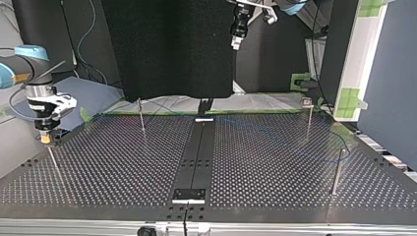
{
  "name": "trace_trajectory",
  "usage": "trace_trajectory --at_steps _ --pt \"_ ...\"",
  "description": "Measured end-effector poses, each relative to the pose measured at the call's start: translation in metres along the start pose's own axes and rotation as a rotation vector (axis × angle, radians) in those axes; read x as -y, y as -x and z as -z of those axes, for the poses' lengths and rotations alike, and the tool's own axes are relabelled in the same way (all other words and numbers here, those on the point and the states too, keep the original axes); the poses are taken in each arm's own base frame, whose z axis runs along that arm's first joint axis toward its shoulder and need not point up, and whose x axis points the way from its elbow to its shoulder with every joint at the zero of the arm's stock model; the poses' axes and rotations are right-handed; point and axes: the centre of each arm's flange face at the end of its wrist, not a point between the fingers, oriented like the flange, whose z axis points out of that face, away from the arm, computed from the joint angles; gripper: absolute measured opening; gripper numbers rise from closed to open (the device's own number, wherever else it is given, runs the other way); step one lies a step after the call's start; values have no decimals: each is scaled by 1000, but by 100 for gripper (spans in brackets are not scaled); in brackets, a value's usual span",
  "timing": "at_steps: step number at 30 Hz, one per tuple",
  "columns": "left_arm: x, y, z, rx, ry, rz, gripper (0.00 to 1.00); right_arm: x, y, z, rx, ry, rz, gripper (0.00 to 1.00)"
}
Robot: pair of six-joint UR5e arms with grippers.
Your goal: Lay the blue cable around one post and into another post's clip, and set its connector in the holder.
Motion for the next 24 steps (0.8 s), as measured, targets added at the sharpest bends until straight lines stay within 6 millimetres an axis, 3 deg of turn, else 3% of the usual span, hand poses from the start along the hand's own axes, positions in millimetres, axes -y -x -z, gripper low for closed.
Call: trace_trajectory --at_steps 6,14,24 --pt "0 -1 1 -5 1 -2 100 0 2 0 4 0 -18 0" --pt "-1 -1 1 -8 1 -4 100 -4 25 -6 29 -15 -44 0" --pt "-1 -1 1 -9 2 -6 100 -4 21 -12 -23 -56 -41 0"
